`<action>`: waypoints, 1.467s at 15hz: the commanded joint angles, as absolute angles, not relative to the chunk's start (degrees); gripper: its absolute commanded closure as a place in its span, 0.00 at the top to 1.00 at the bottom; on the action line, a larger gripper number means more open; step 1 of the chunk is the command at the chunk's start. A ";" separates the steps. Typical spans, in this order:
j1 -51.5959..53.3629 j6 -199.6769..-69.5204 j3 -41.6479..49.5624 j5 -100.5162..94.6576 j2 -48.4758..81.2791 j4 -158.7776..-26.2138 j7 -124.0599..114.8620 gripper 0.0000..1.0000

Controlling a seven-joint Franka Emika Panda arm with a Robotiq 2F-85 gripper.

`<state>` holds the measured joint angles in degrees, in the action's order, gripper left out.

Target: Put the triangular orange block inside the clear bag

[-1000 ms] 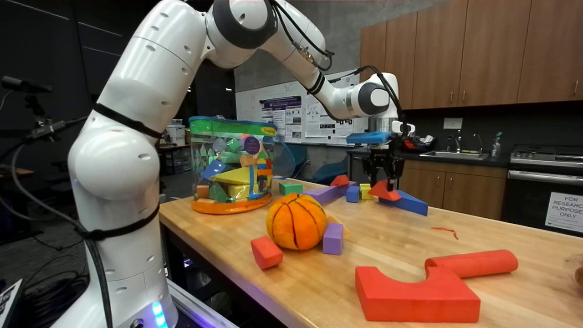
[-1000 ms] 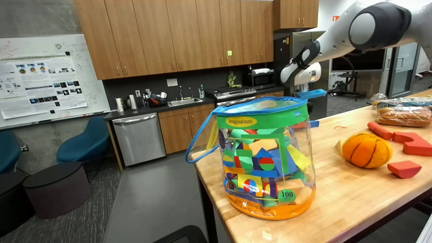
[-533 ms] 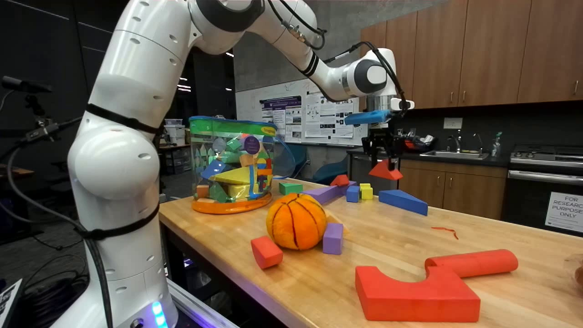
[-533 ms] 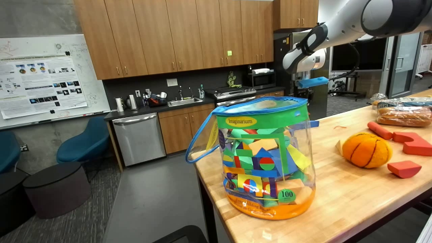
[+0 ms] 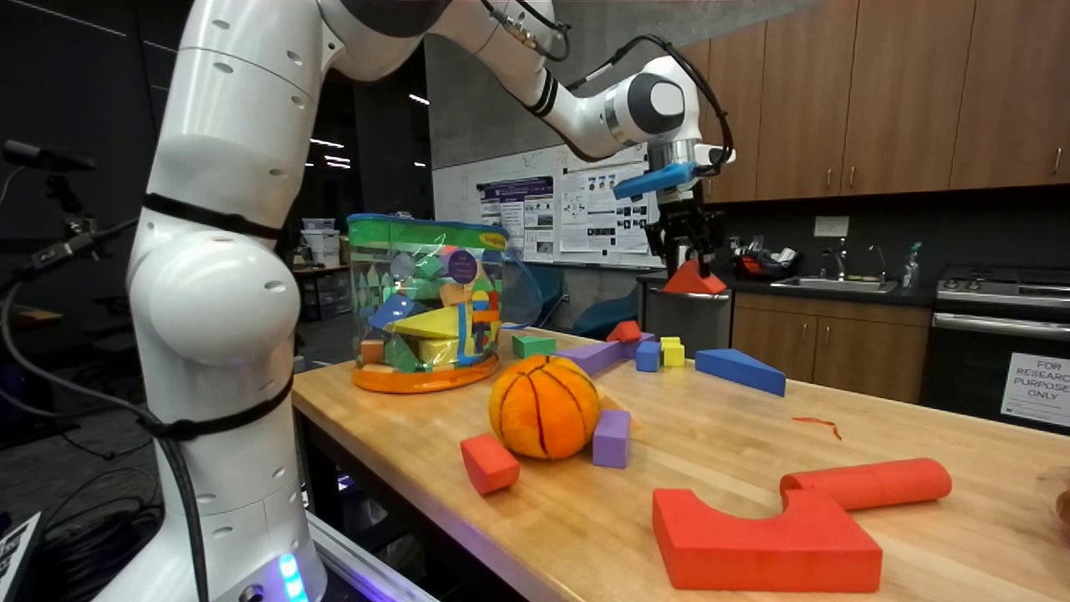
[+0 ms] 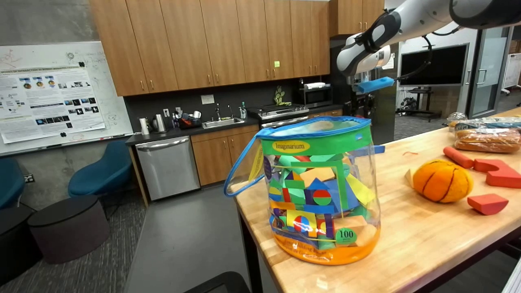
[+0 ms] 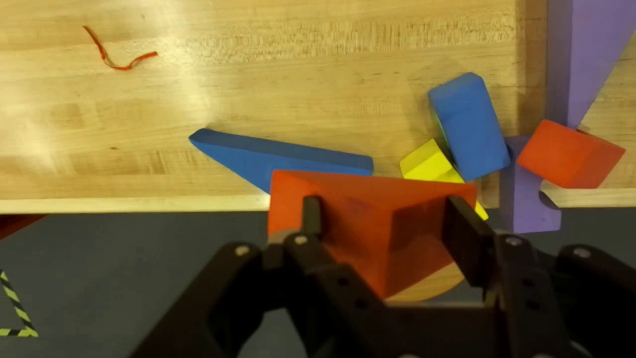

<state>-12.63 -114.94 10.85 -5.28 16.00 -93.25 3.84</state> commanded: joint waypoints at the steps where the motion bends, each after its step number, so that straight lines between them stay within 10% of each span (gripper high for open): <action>1: -10.61 -114.09 10.54 -9.23 9.90 -96.74 3.24 0.37; 22: -3.81 -110.70 2.04 -21.97 -6.98 -103.84 -1.74 0.37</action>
